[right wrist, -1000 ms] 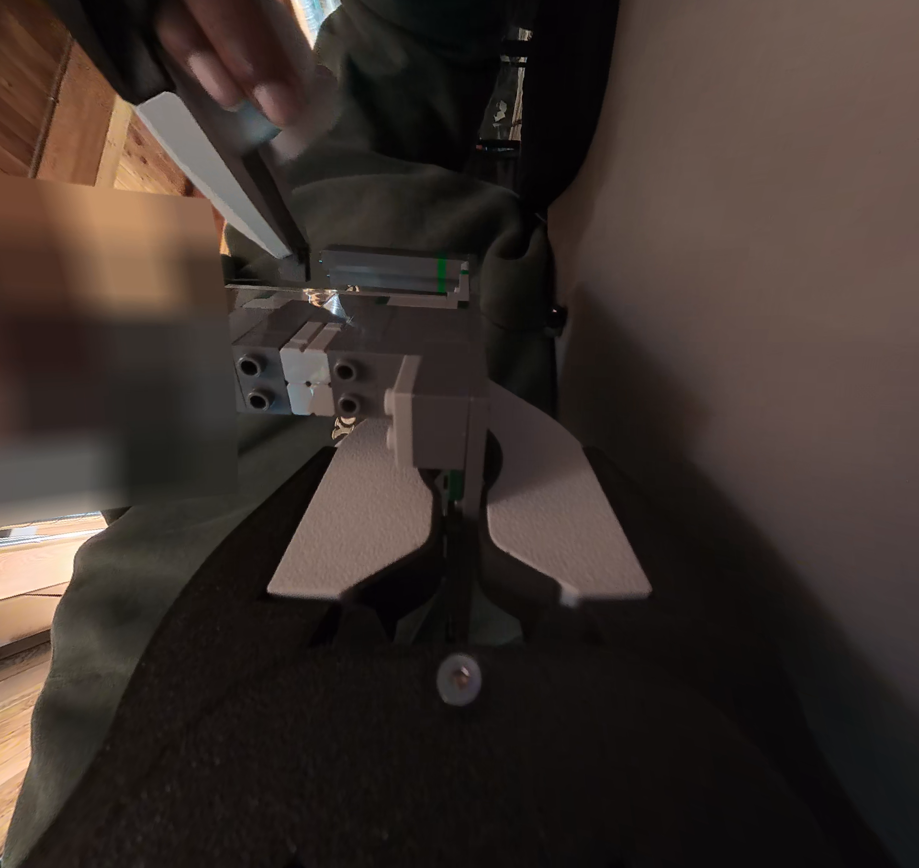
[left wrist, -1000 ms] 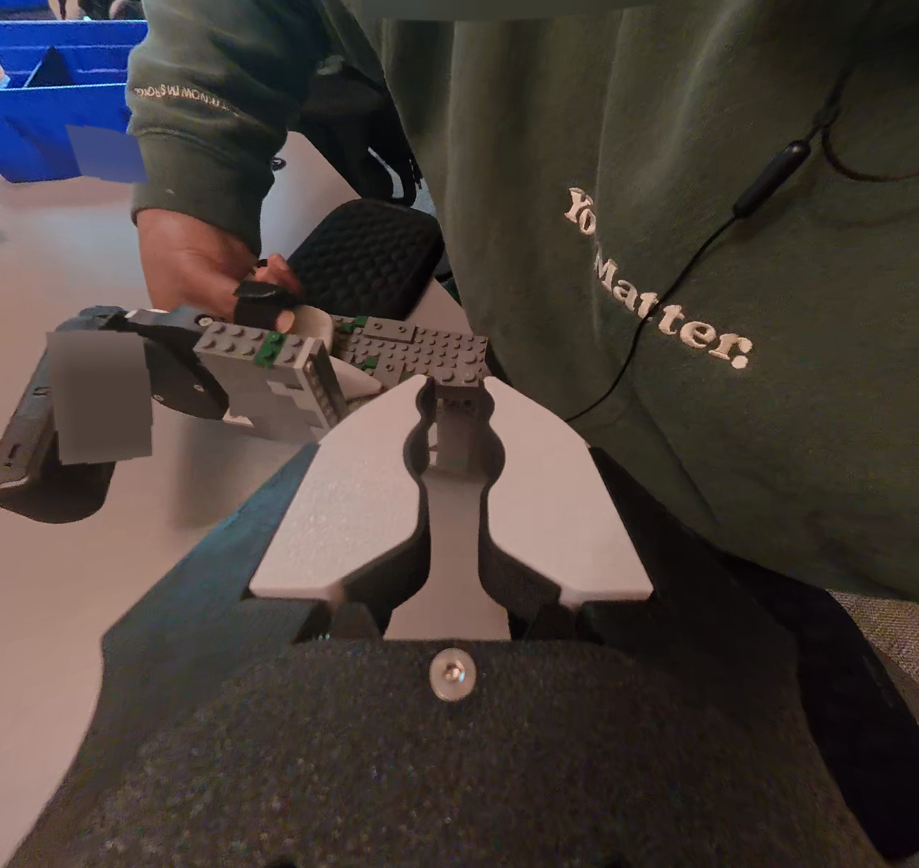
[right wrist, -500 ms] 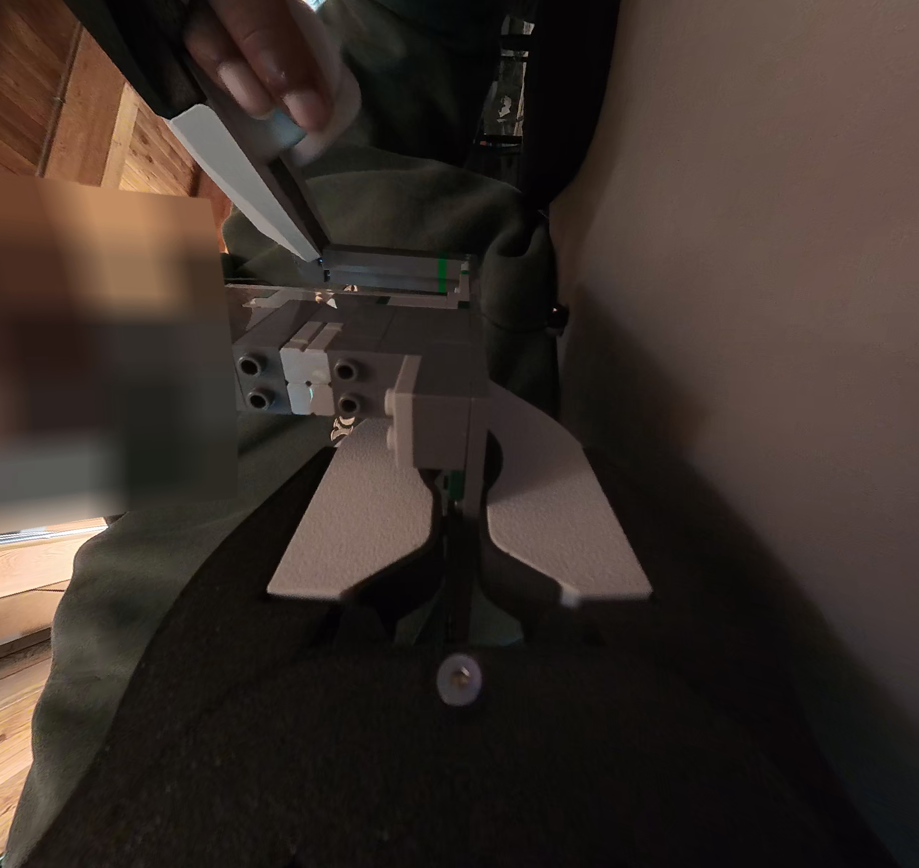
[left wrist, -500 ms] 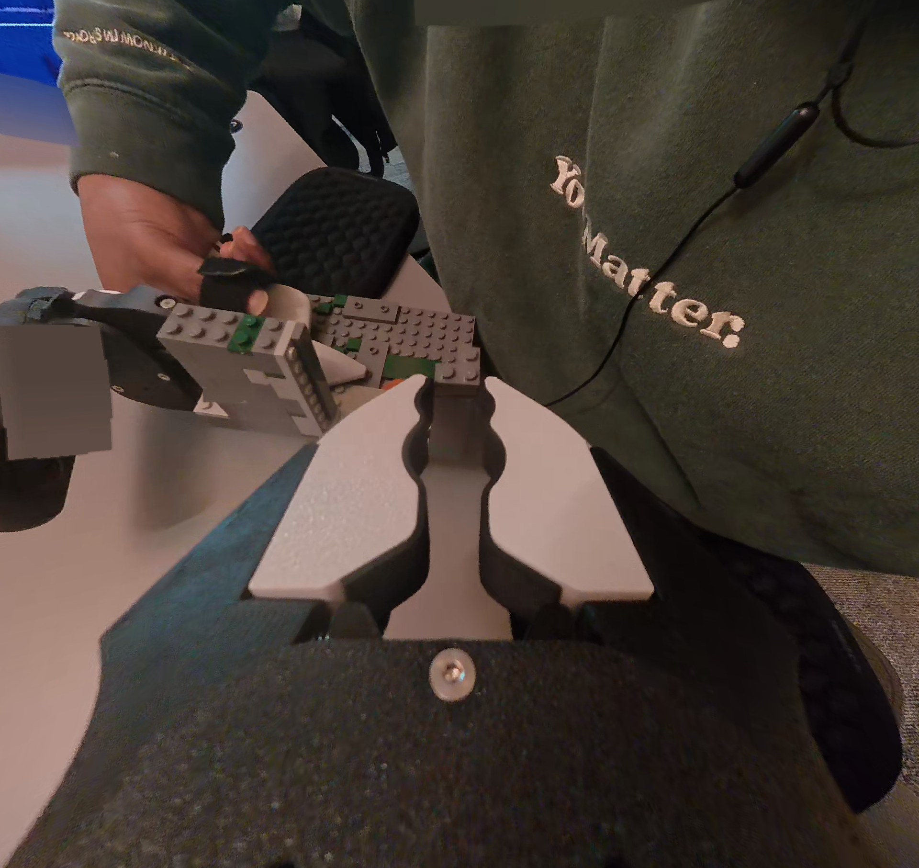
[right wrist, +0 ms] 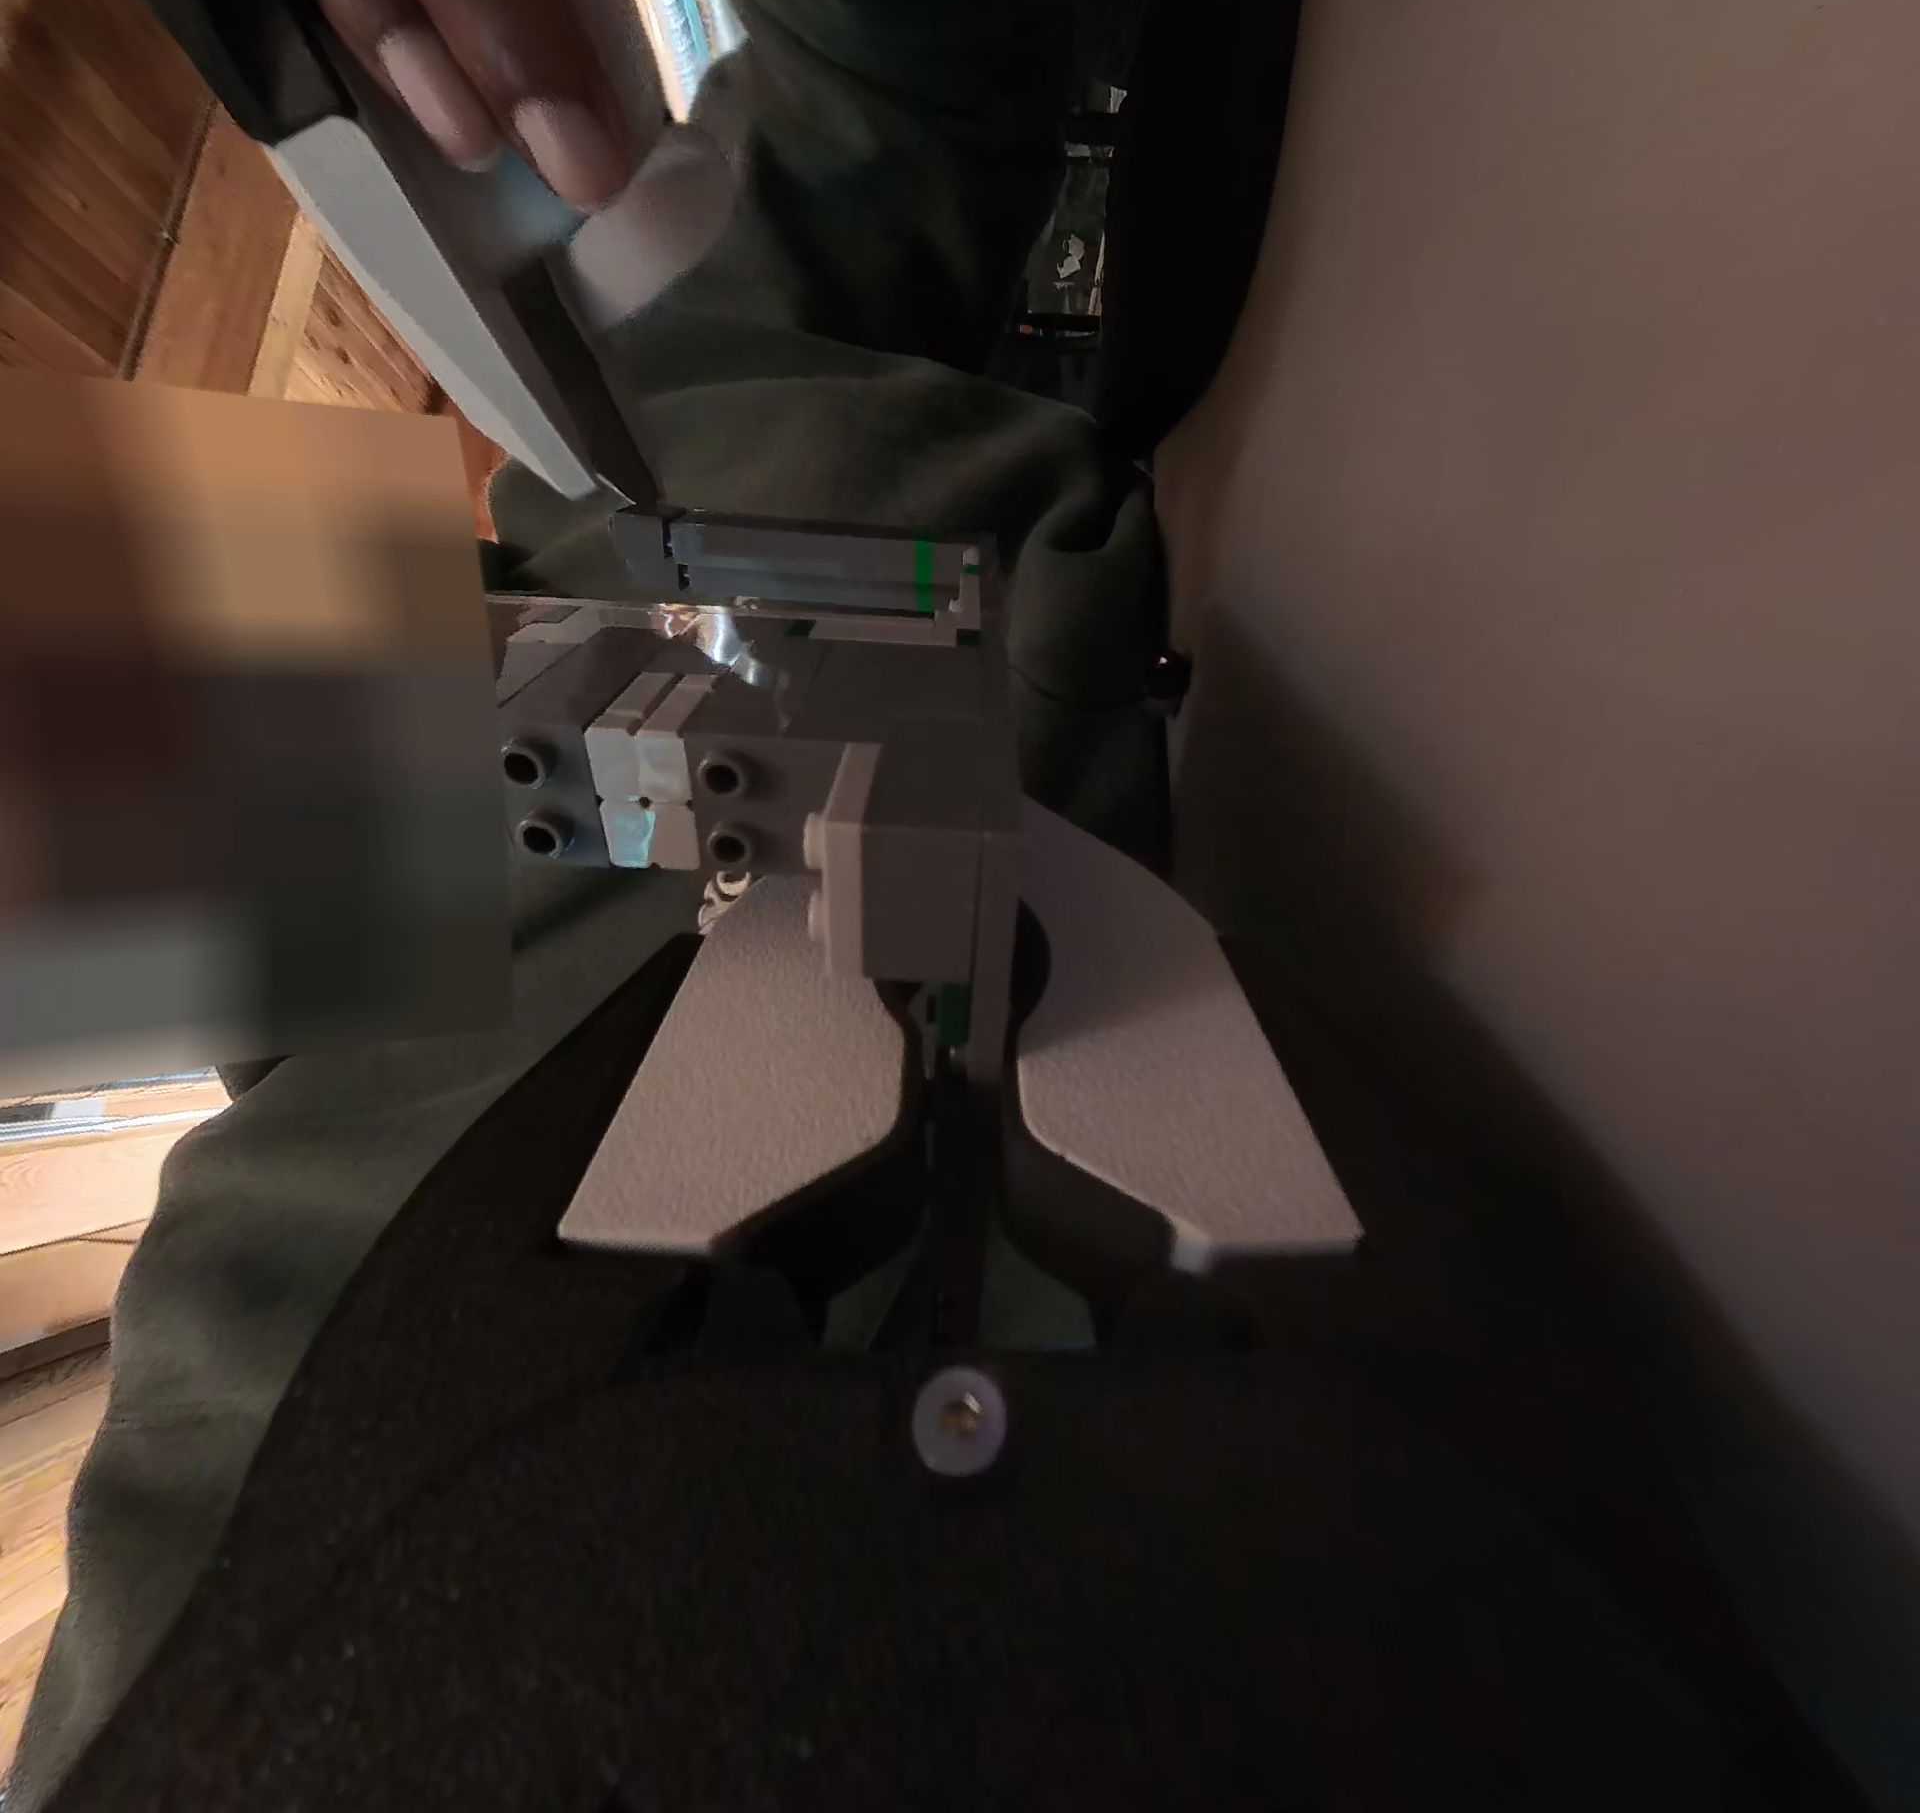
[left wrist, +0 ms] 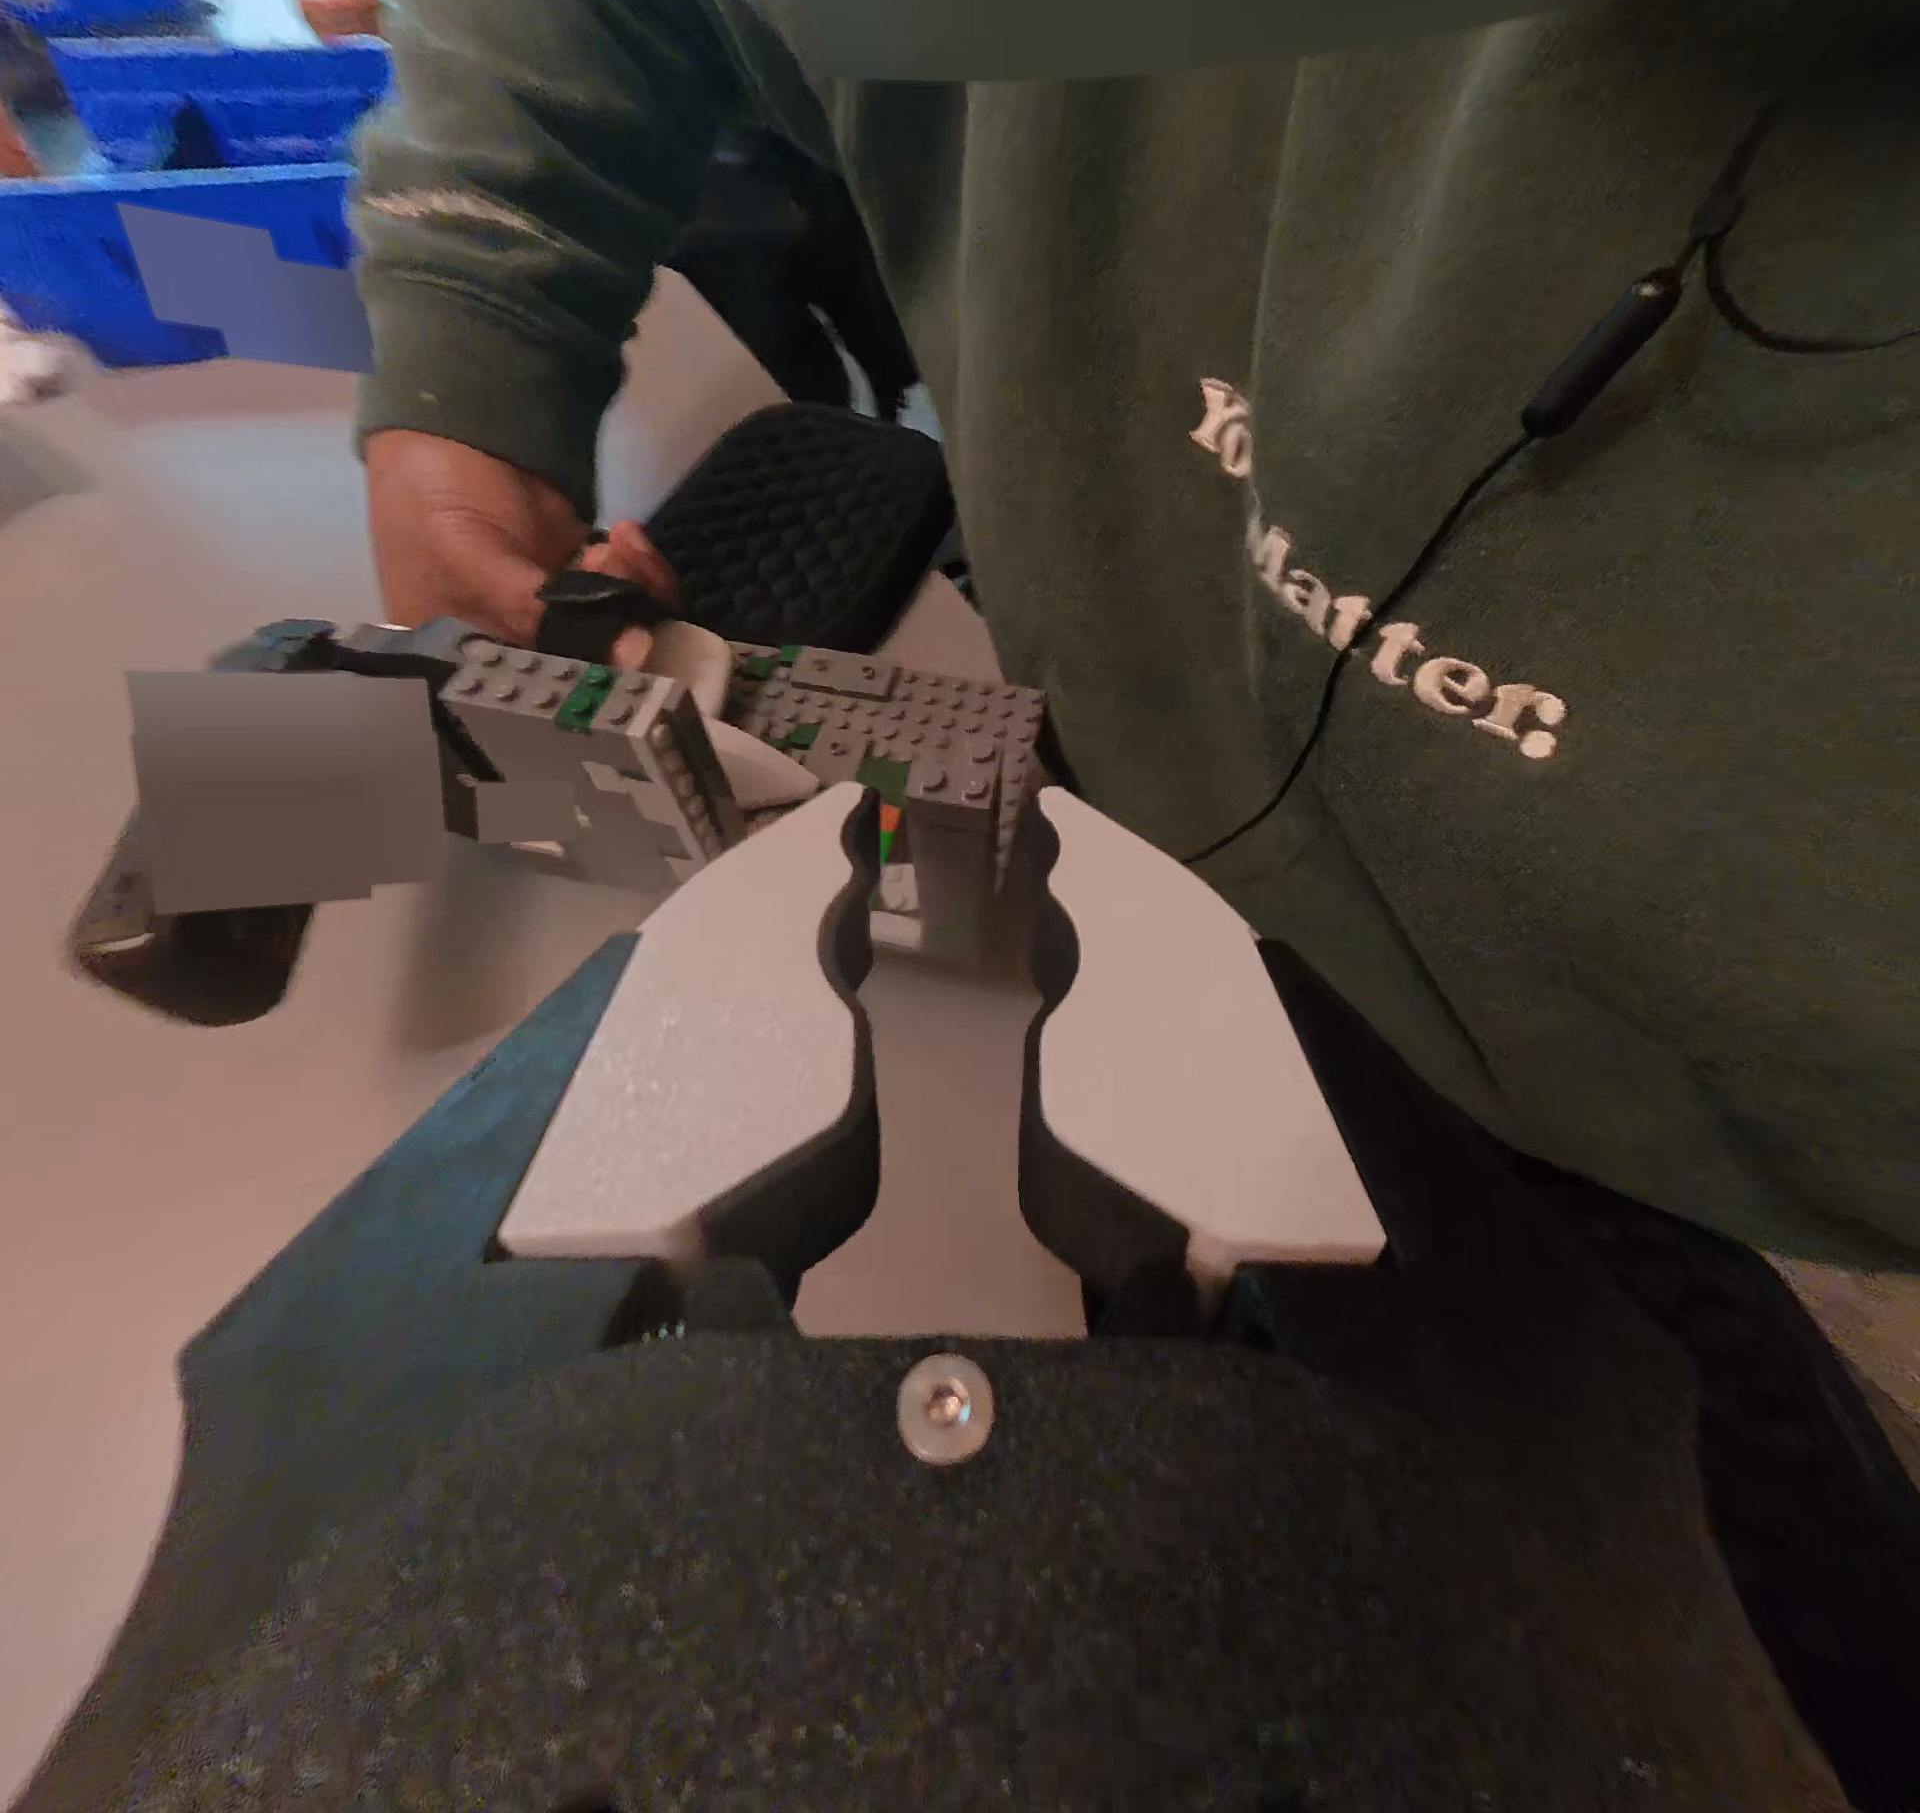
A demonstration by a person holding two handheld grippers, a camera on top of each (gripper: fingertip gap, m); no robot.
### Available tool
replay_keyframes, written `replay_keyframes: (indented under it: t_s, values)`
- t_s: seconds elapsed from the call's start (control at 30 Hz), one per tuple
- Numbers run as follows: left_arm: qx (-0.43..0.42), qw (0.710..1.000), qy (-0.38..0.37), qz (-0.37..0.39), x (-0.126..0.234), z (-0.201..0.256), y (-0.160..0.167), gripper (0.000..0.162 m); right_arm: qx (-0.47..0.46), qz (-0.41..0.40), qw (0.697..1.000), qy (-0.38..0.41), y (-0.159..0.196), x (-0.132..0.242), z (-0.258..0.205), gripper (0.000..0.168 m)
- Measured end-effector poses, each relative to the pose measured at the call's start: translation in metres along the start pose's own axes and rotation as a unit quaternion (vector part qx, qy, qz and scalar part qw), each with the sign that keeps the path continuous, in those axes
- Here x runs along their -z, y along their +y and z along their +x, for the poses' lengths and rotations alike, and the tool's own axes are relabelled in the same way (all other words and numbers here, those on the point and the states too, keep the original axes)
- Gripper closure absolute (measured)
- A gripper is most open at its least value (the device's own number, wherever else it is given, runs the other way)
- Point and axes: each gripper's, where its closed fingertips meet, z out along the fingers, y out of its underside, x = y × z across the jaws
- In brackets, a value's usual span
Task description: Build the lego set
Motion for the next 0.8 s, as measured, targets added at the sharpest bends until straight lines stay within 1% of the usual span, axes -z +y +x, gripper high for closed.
replay_keyframes:
  t_s: [0.07,0.17,0.27,0.37,0.5,0.57,0.6,0.63,0.67,0.7,0.8]
  values:
    - [-0.032,0.997,-0.071,0.007,0.005,-0.007,-0.003,0.134,0.003,0.007,1.000,-0.008,0.000,0.002,-0.004,0.160]
    - [-0.078,0.982,-0.168,0.027,0.011,-0.011,-0.009,0.130,0.007,0.011,1.000,-0.016,0.001,0.005,-0.008,0.160]
    - [-0.124,0.958,-0.257,0.036,0.015,-0.013,-0.014,0.122,0.005,0.014,1.000,-0.026,0.001,0.008,-0.012,0.160]
    - [-0.186,0.926,-0.327,0.013,0.014,-0.012,-0.013,0.113,0.004,0.009,0.999,-0.031,0.001,0.010,-0.014,0.160]
    - [-0.252,0.893,-0.372,-0.018,0.003,-0.010,-0.013,0.091,-0.003,0.005,1.000,-0.029,-0.001,0.013,-0.014,0.160]
    - [-0.278,0.884,-0.374,-0.030,-0.004,-0.007,-0.010,0.085,-0.007,0.000,1.000,-0.028,-0.001,0.012,-0.015,0.160]
    - [-0.286,0.883,-0.372,-0.032,-0.007,-0.006,-0.008,0.085,-0.008,-0.004,1.000,-0.026,-0.001,0.011,-0.016,0.160]
    - [-0.290,0.882,-0.370,-0.032,-0.009,-0.005,-0.007,0.087,-0.011,-0.008,1.000,-0.024,-0.001,0.010,-0.016,0.160]
    - [-0.289,0.886,-0.361,-0.033,-0.012,-0.003,-0.004,0.093,-0.015,-0.013,1.000,-0.021,0.000,0.010,-0.016,0.160]
    - [-0.285,0.888,-0.359,-0.033,-0.013,-0.002,-0.002,0.094,-0.020,-0.014,1.000,-0.018,0.000,0.009,-0.016,0.160]
    - [-0.296,0.881,-0.368,-0.037,-0.014,-0.001,0.001,0.098,-0.035,-0.016,0.999,-0.013,-0.001,0.007,-0.017,0.160]
